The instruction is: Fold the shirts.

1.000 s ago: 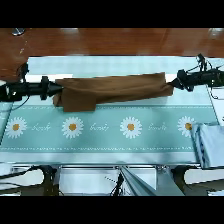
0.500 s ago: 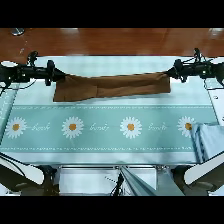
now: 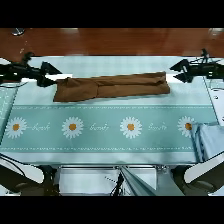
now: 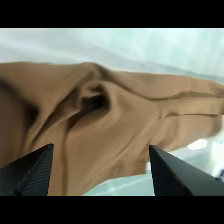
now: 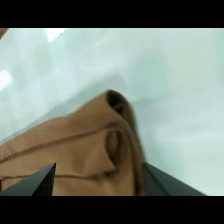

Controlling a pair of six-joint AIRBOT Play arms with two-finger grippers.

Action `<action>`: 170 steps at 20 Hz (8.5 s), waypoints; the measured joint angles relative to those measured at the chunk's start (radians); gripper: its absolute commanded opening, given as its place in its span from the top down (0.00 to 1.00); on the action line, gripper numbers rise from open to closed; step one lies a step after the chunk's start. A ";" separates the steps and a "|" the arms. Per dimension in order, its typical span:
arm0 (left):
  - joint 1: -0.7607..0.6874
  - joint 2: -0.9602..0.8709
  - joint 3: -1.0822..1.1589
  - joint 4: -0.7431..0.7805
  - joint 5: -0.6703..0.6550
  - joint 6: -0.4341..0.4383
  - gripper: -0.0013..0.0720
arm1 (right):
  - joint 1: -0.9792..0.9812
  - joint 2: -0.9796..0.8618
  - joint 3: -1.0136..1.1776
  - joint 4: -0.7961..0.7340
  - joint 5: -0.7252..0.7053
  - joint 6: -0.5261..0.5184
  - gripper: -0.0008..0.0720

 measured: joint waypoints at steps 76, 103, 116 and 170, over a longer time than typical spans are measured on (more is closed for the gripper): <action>-0.403 1.077 -0.688 0.204 0.261 -0.136 0.96 | 0.813 0.290 -0.100 -0.111 -0.144 0.069 0.80; -0.395 1.156 -0.940 0.160 0.404 -0.161 0.96 | 0.355 1.025 -1.288 0.040 -0.403 0.208 0.14; -0.395 1.155 -0.940 0.148 0.412 -0.160 0.96 | 0.425 0.579 -1.050 0.354 -0.285 -0.183 0.96; -0.519 1.147 -0.940 0.122 0.673 -0.114 0.96 | -0.720 1.319 -0.626 -1.244 0.587 0.471 0.13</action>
